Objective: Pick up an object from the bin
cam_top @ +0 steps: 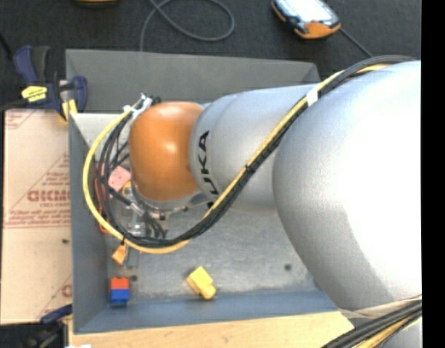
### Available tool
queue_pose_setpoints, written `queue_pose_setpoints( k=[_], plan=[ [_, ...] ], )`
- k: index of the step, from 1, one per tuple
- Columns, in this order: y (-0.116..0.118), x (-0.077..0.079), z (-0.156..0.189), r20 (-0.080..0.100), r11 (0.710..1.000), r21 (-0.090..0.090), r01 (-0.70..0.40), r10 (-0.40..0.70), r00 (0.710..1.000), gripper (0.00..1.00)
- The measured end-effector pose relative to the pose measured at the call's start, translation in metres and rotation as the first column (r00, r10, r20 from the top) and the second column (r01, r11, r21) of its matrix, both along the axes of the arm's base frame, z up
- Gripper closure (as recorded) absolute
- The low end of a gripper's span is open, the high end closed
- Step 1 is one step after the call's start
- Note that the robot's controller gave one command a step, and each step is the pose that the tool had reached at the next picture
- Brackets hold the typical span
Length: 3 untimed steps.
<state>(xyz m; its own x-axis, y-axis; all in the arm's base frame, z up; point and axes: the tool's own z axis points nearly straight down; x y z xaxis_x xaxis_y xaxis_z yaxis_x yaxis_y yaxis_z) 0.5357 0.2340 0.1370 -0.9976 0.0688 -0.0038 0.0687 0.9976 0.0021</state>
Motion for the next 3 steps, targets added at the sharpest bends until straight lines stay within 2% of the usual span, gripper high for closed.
queue_pose_setpoints(
  k=[1,2,3],
  plan=[
    [0.005,-0.022,-0.068,-0.009,0.999,-0.001,0.036,-0.036,0.999,0.0],
    [-0.018,-0.005,-0.063,0.004,0.996,0.004,0.084,-0.084,0.996,1.0],
    [-0.018,-0.005,-0.063,0.004,0.996,0.004,0.084,-0.084,0.996,1.0]
  ],
)
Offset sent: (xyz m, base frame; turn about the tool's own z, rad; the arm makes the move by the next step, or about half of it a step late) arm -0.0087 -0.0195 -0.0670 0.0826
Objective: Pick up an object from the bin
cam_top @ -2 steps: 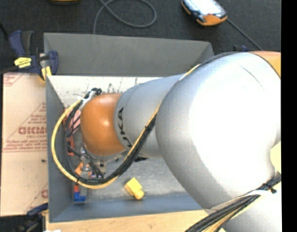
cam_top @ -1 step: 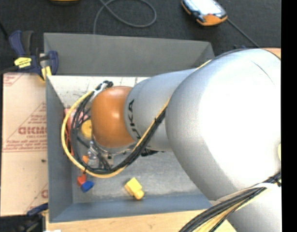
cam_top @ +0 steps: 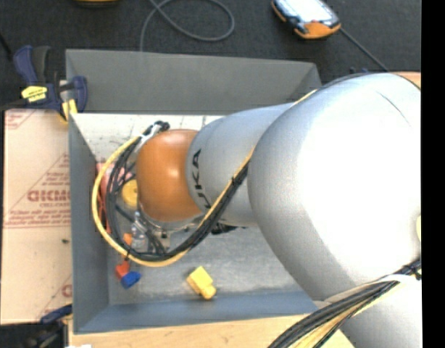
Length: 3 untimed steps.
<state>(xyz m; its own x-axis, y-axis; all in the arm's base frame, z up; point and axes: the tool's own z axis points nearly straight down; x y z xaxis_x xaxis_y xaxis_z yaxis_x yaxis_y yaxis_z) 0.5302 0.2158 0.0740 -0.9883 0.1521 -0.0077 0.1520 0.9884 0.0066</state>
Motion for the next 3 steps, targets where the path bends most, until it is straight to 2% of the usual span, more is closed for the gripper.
queue_pose_setpoints(
  k=[2,3],
  plan=[
    [-0.002,-0.002,0.014,-0.011,1.0,-0.005,0.001,-0.001,1.0,1.0],
    [-0.001,-0.001,0.029,-0.008,1.0,-0.004,0.002,-0.002,1.0,1.0]
  ],
)
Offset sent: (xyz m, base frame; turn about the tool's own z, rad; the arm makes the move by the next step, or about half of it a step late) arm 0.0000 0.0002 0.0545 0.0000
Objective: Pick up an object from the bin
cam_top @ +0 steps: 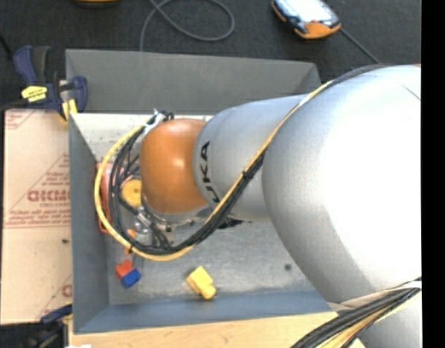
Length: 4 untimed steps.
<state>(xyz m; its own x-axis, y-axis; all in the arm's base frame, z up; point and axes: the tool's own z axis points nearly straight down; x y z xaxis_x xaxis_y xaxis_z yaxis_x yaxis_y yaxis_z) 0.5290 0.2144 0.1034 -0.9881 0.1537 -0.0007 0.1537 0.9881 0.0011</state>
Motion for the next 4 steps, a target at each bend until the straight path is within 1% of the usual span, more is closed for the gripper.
queue_pose_setpoints(
  k=[1,3,4],
  plan=[
    [0.0,0.0,0.012,-0.002,1.0,-0.001,0.0,0.0,1.0,1.0],
    [0.0,0.0,0.043,0.001,1.0,0.0,0.001,-0.001,1.0,1.0],
    [-0.001,0.0,0.056,-0.001,1.0,-0.001,0.001,-0.001,1.0,1.0]
  ],
)
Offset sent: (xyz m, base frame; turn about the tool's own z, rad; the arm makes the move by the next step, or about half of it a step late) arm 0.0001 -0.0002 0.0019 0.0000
